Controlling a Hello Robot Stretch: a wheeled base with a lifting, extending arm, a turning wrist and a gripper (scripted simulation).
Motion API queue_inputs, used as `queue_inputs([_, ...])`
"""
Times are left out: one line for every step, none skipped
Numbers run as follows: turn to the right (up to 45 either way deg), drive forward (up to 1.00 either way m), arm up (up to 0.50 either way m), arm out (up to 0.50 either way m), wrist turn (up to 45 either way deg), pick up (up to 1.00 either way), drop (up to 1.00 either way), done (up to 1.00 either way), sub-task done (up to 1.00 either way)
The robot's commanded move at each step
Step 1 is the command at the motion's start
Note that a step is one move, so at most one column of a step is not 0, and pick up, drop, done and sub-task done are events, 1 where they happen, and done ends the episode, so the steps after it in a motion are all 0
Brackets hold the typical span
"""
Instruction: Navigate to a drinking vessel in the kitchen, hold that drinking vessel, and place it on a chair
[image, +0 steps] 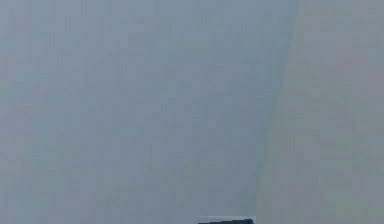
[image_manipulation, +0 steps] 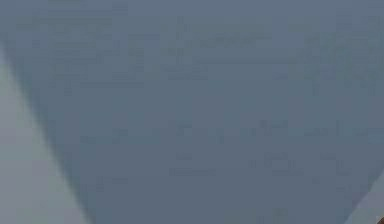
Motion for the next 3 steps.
queue_inputs([-36.0, 0.0, 0.0, 0.0, 0.0, 0.0, 0.0, 0.0, 0.0])
queue_inputs([0.0, 0.55, 0.0, 0.0, 0.0, 0.0, 0.0, 0.0, 0.0])
queue_inputs([-45.0, 0.0, 0.0, 0.0, 0.0, 0.0, 0.0, 0.0, 0.0])
